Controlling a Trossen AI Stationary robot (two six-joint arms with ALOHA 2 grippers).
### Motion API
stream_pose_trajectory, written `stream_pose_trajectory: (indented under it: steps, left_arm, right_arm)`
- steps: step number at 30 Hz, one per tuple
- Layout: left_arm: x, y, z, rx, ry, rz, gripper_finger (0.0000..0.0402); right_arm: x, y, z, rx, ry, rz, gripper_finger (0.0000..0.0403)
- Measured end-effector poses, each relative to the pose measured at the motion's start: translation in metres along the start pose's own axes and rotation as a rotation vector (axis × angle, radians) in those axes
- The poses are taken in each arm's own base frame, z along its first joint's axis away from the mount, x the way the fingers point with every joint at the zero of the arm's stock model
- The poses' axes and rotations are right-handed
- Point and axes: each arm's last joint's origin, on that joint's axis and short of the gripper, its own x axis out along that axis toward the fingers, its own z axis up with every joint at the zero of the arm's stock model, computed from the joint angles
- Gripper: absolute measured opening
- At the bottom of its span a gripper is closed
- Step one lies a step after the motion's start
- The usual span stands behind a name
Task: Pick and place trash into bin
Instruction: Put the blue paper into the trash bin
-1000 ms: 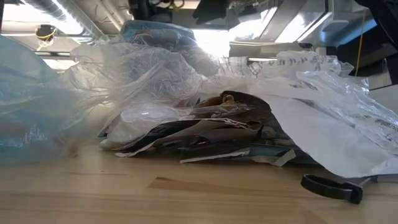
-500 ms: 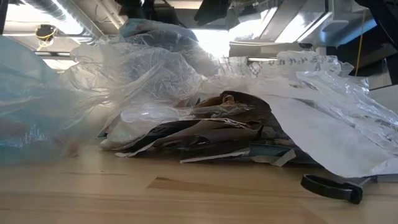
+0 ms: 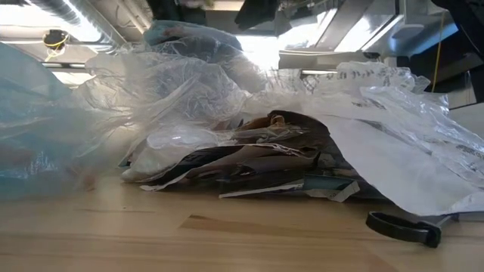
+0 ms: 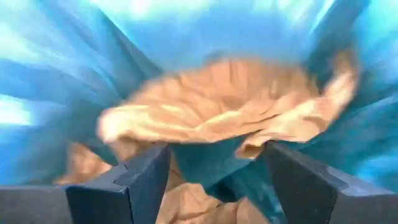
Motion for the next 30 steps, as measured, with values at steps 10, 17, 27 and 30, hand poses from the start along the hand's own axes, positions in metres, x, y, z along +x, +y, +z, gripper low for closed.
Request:
stream_pose_trajectory:
  steps: [10, 17, 27, 30]
  left_arm:
    - [-0.089, 0.002, -0.02, -0.005, -0.23, -0.038, 0.0253]
    - [-0.105, -0.019, -0.05, 0.015, -0.21, -0.148, 0.0253]
    - [-0.099, -0.064, -0.101, 0.122, -0.095, -0.371, 0.0253]
    - [-0.096, -0.079, -0.112, 0.146, -0.052, -0.422, 0.0253]
  right_arm:
    - [-0.061, 0.022, -0.004, -0.033, 0.031, 0.051, 0.0239]
    - [-0.088, 0.032, -0.026, 0.045, 0.17, 0.149, 0.0239]
    - [-0.047, 0.057, -0.095, 0.071, 0.171, 0.136, 0.0239]
    - [-0.039, 0.062, -0.119, 0.11, 0.136, 0.098, 0.0239]
